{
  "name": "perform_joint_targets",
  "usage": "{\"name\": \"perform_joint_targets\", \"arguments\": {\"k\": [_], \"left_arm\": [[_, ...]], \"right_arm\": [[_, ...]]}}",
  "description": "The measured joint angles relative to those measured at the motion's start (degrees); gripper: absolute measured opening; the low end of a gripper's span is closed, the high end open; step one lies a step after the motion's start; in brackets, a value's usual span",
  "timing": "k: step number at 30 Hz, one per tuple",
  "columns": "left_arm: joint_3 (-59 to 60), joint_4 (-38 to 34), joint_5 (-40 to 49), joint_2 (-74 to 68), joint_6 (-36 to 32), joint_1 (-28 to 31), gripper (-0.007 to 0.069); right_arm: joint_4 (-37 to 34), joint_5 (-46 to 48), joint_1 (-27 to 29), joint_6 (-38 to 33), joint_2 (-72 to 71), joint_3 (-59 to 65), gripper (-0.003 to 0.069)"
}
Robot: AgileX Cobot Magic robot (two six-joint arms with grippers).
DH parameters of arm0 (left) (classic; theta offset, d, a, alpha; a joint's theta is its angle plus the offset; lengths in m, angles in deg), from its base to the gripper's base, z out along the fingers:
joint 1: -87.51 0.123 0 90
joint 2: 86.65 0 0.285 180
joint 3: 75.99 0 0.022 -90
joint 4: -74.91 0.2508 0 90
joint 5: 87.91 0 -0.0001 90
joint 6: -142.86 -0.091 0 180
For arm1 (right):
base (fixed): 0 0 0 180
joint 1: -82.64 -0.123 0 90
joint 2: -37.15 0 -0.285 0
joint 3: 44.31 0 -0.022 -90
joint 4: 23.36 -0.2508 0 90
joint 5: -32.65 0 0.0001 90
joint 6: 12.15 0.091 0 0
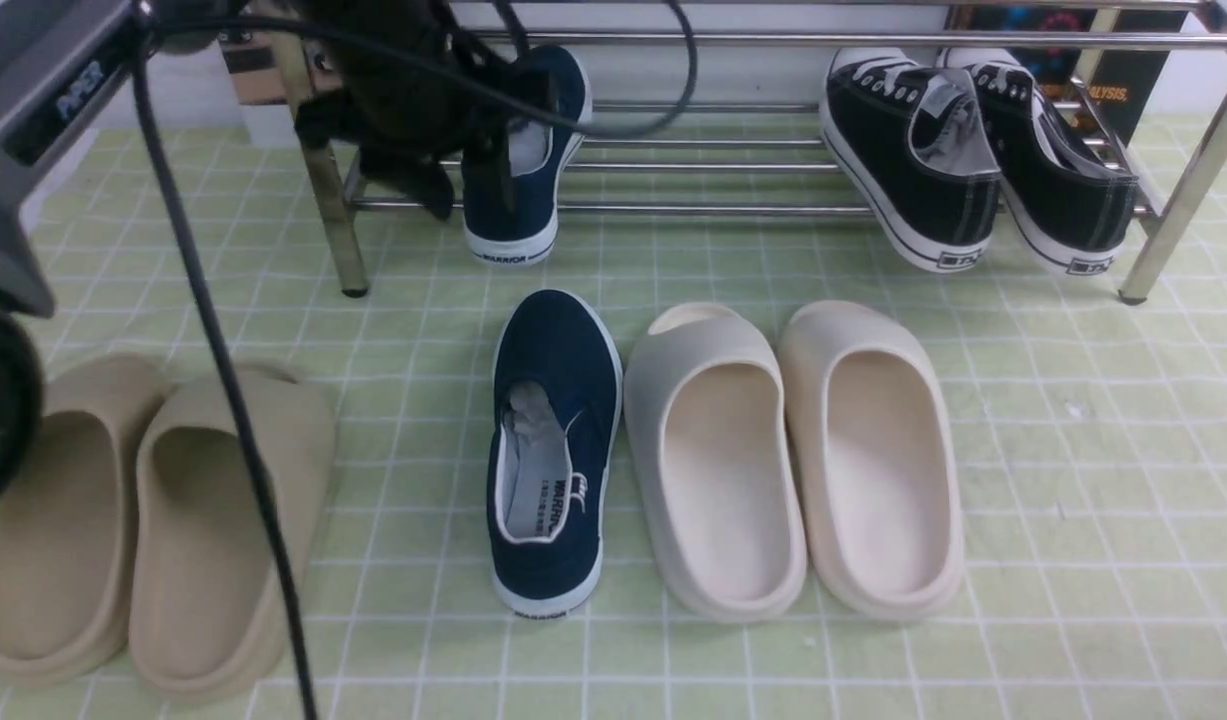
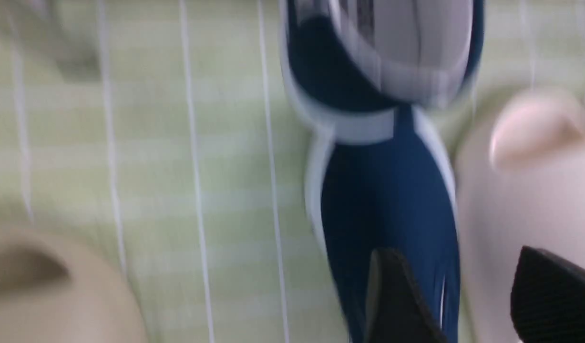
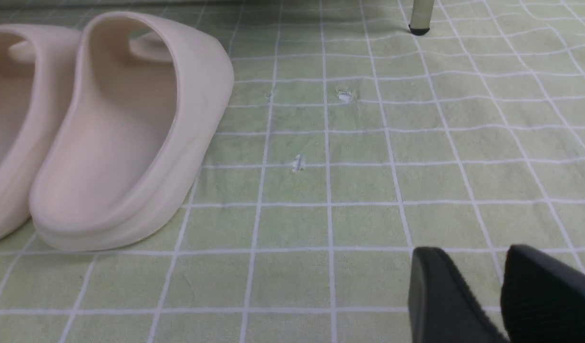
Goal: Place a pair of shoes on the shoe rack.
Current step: Use the left arm to grab the shoe closest to it, then use the left arm to put a shoe into the shoe rack
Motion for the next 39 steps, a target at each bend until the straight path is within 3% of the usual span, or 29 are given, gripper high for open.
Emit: {"name": "perform_joint_targets", "arguments": {"k": [5,10,13,17,18,26,31,35,39], "left_arm": [[18.66,-1.18,-8.78,3.49,-0.55,-2.49,0.0351],[25.53,-0.55,-17.43,2.42,2.11,-2.84,0.0324],[26.33,1.53,-19.34,0.72,4.82,-2.84,0.0234],[26.38,2.30,-19.73,0.54,6.35,-3.09,0.0008],[26.38,2.53,-19.45,0.89,6.04,-3.09,-0.0011],[22.27,2.34,-7.29,9.91,-1.13,-2.84,-0.0006],[17.00,-4.91,-5.01,10.26,-5.14,-2.84,-0.0006],[8.10,-9.06,-4.58,3.85,-4.68,-2.91,-0.0006],[-7.27,-8.71,-4.21,-7.68,-0.24,-2.84,-0.0006]], "right_arm": [[0.00,0.00,0.00,0.00,0.00,0.00,0.0238],[0.00,0.00,0.00,0.00,0.00,0.00,0.0239],[0.00,0.00,0.00,0.00,0.00,0.00,0.0239],[0.00,0.00,0.00,0.00,0.00,0.00,0.0239],[0.00,0.00,0.00,0.00,0.00,0.00,0.0239],[0.00,0.00,0.00,0.00,0.00,0.00,0.0239],[0.00,0.00,0.00,0.00,0.00,0.00,0.0239],[0.00,0.00,0.00,0.00,0.00,0.00,0.0239],[0.00,0.00,0.00,0.00,0.00,0.00,0.0239]]}}
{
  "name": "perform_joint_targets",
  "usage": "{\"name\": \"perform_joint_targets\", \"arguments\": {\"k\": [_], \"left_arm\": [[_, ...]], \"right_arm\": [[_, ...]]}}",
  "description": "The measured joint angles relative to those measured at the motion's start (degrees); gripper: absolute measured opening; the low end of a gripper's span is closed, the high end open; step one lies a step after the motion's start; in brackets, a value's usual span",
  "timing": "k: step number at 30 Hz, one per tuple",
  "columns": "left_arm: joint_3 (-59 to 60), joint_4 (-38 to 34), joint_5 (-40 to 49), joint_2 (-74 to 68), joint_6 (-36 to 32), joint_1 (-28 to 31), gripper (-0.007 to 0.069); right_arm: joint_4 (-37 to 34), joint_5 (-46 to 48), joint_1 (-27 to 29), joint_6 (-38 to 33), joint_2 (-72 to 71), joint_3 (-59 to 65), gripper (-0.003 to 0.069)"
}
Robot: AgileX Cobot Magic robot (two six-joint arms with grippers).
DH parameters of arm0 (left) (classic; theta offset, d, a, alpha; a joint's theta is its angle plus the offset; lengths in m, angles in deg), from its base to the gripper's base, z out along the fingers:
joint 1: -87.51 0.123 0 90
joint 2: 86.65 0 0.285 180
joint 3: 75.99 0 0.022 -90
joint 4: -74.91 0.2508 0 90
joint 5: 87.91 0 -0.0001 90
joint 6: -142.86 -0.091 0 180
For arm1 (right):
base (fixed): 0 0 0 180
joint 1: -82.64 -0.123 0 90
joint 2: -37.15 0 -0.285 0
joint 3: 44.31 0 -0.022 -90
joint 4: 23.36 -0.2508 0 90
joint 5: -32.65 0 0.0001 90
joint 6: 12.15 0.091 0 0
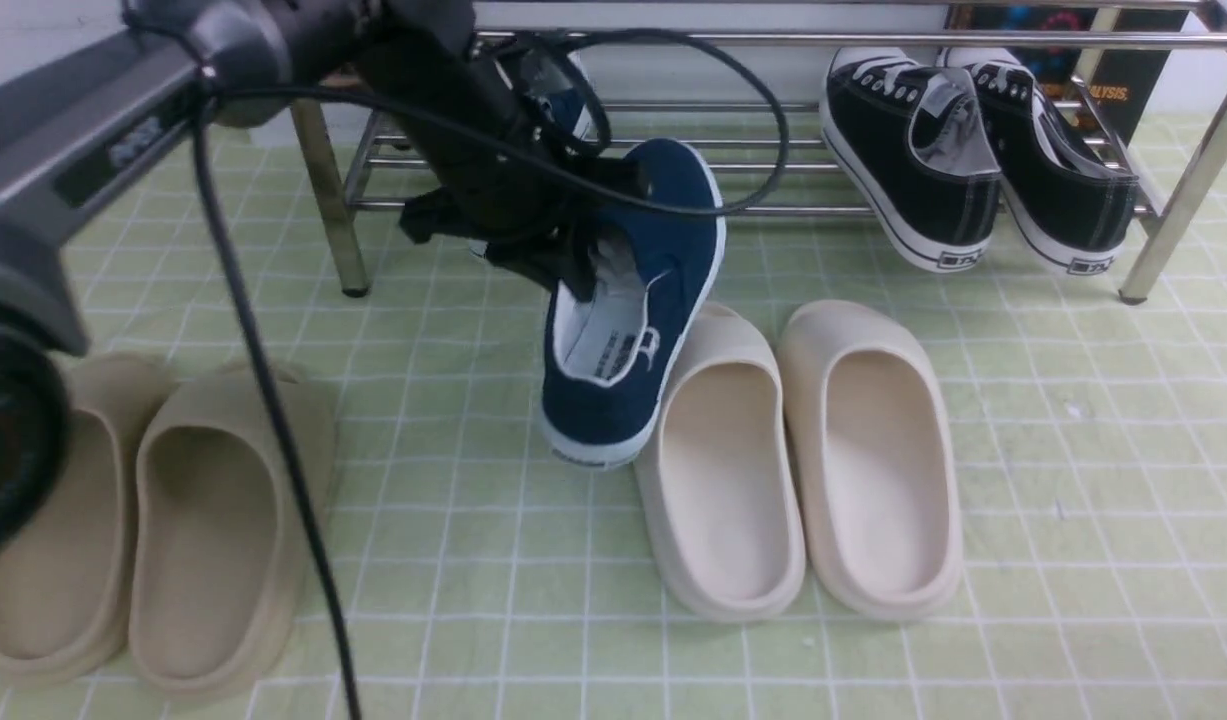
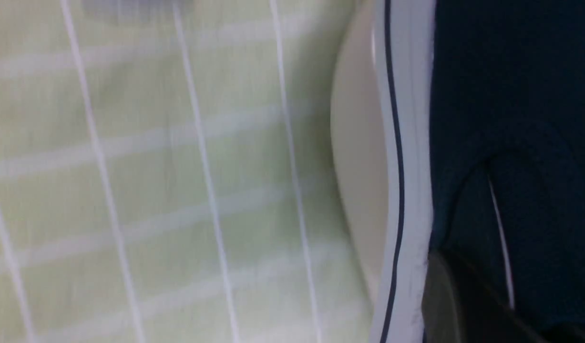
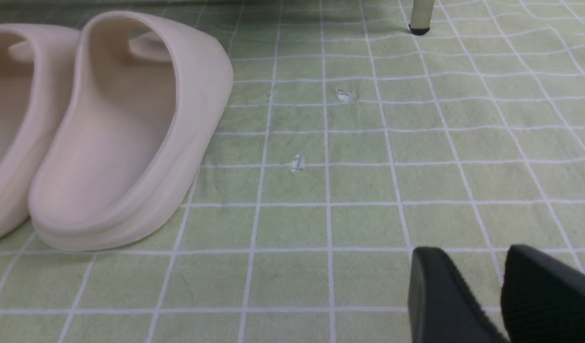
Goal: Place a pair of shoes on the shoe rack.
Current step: Use the left arm to put a shoe into the shoe rack
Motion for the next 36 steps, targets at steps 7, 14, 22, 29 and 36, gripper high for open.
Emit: {"name": "perform_joint_targets", "arguments": {"k": [7,14,22,29,36], "left_arm": [[-25.75,1.39,2.22,-14.77,5.35,0.18,-0.0006],[-40.76,4.31,3.18,-24.80,10.48,0.49,-0.0006],[-41.32,6.79,-4.17,-25.85,9.43,0.86,-0.0006],[-41.32,6.85,-7.99,-26.49,3.53,0.86,0.0064],[-41.69,6.52,-9.96,-26.11,3.75,1.07,0.0340]], "right_arm": [[0.00,0.00,0.00,0.00,0.00,0.00,0.0239],[0.00,0.00,0.00,0.00,0.00,0.00,0.0239],[0.04,0.00,0.00,0.00,0.00,0.00,0.0239],[0.04,0.00,0.00,0.00,0.00,0.00,0.0239],[0.04,0.00,0.00,0.00,0.00,0.00,0.0239]]}}
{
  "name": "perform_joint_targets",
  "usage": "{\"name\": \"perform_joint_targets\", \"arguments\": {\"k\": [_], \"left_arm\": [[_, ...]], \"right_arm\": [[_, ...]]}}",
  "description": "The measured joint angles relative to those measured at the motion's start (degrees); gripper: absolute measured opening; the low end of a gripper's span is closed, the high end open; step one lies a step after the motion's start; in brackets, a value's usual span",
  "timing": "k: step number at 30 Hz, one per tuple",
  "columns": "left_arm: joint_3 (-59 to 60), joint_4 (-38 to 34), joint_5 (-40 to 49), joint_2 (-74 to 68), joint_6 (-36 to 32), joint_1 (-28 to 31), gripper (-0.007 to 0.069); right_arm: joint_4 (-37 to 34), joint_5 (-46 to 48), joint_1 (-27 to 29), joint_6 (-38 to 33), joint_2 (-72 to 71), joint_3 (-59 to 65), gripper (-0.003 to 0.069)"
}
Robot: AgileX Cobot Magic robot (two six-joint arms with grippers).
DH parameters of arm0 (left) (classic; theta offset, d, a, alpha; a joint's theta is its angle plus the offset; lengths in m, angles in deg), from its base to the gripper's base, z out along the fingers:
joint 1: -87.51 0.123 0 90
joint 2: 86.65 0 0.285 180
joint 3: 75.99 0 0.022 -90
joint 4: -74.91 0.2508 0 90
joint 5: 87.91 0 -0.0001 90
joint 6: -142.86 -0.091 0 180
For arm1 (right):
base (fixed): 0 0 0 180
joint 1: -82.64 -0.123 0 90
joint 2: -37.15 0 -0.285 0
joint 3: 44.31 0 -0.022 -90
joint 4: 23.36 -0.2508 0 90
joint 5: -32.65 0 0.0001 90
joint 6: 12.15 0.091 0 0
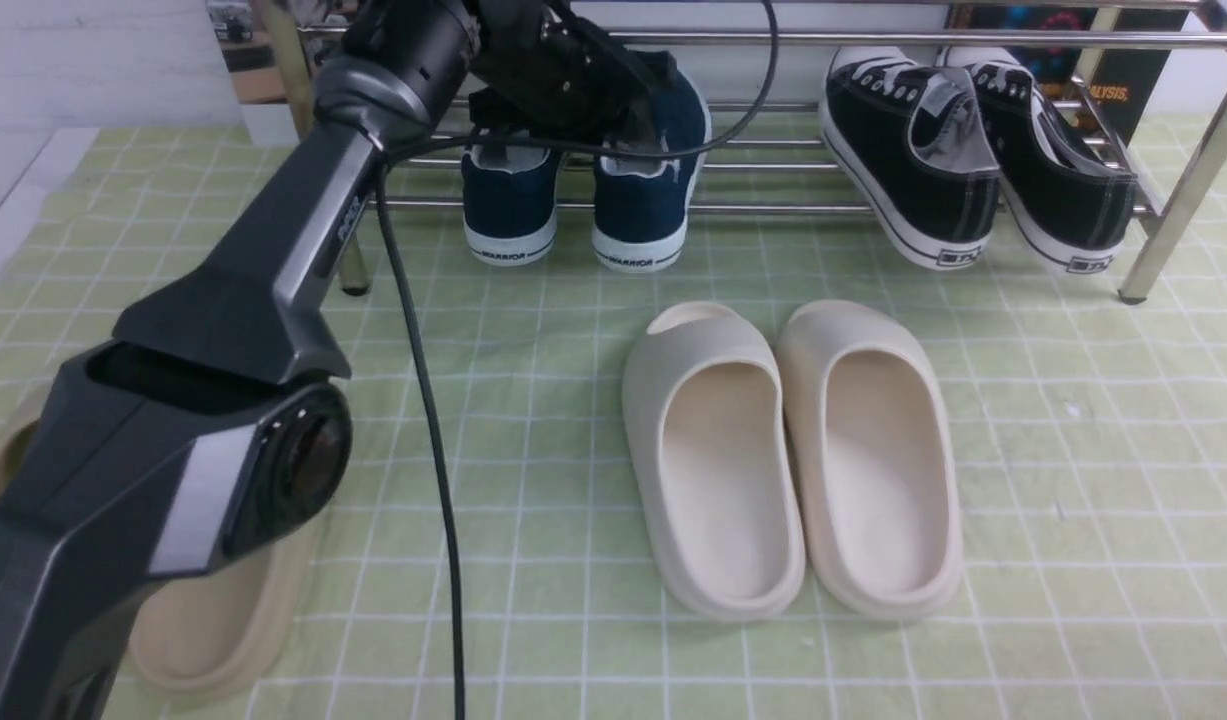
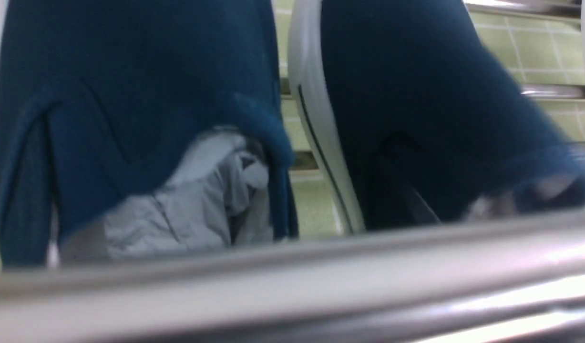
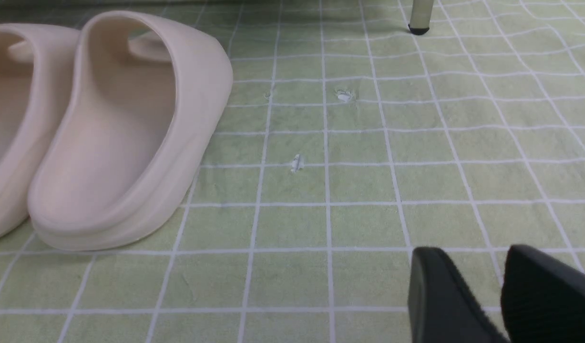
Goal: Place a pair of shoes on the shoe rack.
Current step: Use the left arm to put a shoe into the shoe rack
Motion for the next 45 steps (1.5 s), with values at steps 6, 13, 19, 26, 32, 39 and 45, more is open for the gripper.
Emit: {"name": "perform_joint_targets", "arguments": {"k": [6,13,19,26,32,39,45], "left_arm": [[-0.51,-0.08,6.17,3.71,2.13,0.00,0.0410],[1.96,-0.31,14.47,12.19,-1.27,-0.46,0.0212],[14.99,-0.19,14.69,13.14,-2.89,-4.09,-0.0013],[26.91,1.94,14.80,14.44,-8.85,-9.22,-0.0013],[26.40,5.28,14.68,14.38,-8.31,-8.88,-0.0013],[23.71,5.94,11.01,14.38,-8.18,-8.88,-0.0013],[23.34,8.57,7.38,14.38,-5.78,-9.05,-0.0013]], "right_arm": [[0.00,0.00,0.00,0.00,0.00,0.00,0.0239],[0.00,0.00,0.00,0.00,0.00,0.00,0.0239],[0.00,0.00,0.00,0.00,0.00,0.00,0.0239],[0.00,0.00,0.00,0.00,0.00,0.00,0.0239],[0.00,0.00,0.00,0.00,0.00,0.00,0.0239],[0.00,0.00,0.00,0.00,0.00,0.00,0.0239],[0.00,0.00,0.00,0.00,0.00,0.00,0.0239]]}}
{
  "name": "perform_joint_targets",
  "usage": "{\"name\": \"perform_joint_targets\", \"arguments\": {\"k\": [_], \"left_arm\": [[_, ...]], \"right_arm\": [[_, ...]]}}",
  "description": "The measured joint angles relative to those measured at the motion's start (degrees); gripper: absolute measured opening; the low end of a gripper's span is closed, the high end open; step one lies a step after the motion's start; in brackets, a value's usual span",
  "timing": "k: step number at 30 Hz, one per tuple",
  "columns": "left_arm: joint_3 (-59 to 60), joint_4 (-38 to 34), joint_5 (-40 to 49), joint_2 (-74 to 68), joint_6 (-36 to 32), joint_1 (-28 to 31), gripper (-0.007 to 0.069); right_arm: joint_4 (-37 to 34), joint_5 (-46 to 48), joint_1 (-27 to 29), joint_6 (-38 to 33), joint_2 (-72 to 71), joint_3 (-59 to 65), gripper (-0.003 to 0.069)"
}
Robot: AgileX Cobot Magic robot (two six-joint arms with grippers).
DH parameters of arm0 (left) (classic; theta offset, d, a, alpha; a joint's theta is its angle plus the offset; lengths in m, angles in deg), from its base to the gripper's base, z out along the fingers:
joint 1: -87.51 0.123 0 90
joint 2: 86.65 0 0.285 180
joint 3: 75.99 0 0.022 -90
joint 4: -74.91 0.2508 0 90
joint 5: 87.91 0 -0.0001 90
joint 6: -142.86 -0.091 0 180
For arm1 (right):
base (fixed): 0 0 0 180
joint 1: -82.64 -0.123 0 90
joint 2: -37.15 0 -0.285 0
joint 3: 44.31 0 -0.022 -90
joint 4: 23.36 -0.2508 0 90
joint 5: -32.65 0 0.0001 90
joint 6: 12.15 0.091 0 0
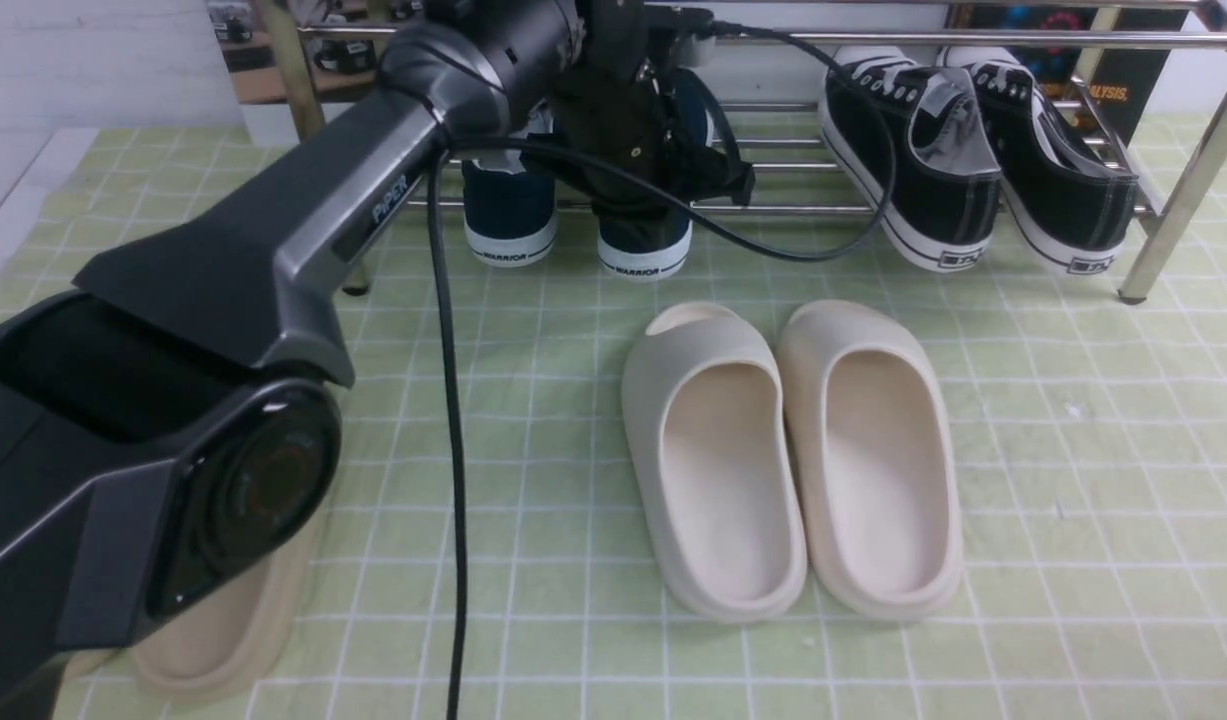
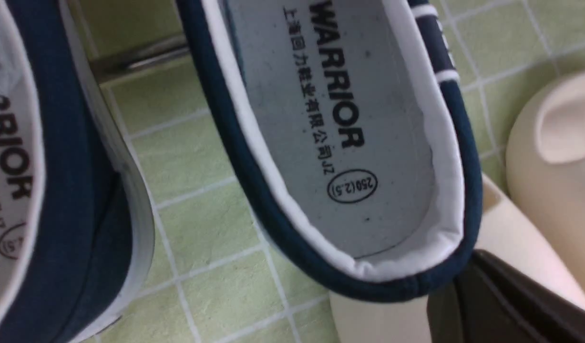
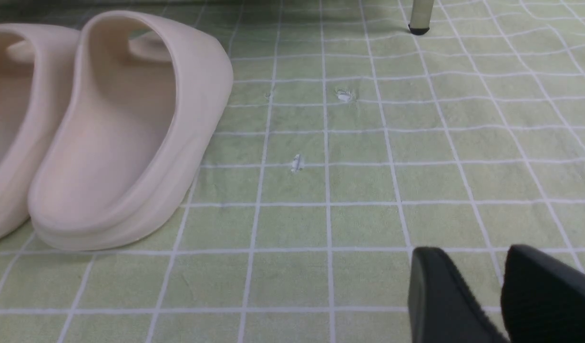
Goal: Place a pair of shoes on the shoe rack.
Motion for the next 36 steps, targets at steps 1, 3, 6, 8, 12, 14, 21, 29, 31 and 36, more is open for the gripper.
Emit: {"name": "perform_joint_targets", "arguments": {"k": [1,3,6,8,12,14,21,29,31,36], "left_arm": [[-0.55,-0.12,0.00,0.00,0.44,-0.08,-0.0013],[-1.12,-0.43,0.39,0.00,0.56,-0.07,-0.0013],[-4.85,-3.06,5.64,0.00,-0.02,-0.01,-0.0013],[-6.43,-4.15,6.66,0.27,-0.36,-0.01,-0.0013],[-5.42,-3.28,7.38,3.12,-0.67,-0.01,-0.0013],[-2.57,-0.98,7.42,6.84,-0.67,0.10,-0.0013],[23.33,3.91,7.27,29.80,-0.67,1.94,-0.0013],[64.00,3.86,-15.59,63.64,5.12,6.02,-0.0013],[74.86,3.86,-25.08,71.71,6.16,6.68,-0.0013],[95.57,3.81,-41.11,85.31,6.45,6.93,-0.0013]], "right_arm": [[0.00,0.00,0.00,0.00,0.00,0.00,0.0239],[0.00,0.00,0.00,0.00,0.00,0.00,0.0239],[0.00,0.00,0.00,0.00,0.00,0.00,0.0239],[0.00,0.00,0.00,0.00,0.00,0.00,0.0239],[0.00,0.00,0.00,0.00,0.00,0.00,0.0239],[0.00,0.00,0.00,0.00,0.00,0.00,0.0239],[0.00,0.00,0.00,0.00,0.00,0.00,0.0239],[0.00,0.00,0.00,0.00,0.00,0.00,0.0239],[0.00,0.00,0.00,0.00,0.00,0.00,0.0239],[0.00,0.00,0.00,0.00,0.00,0.00,0.0239]]}}
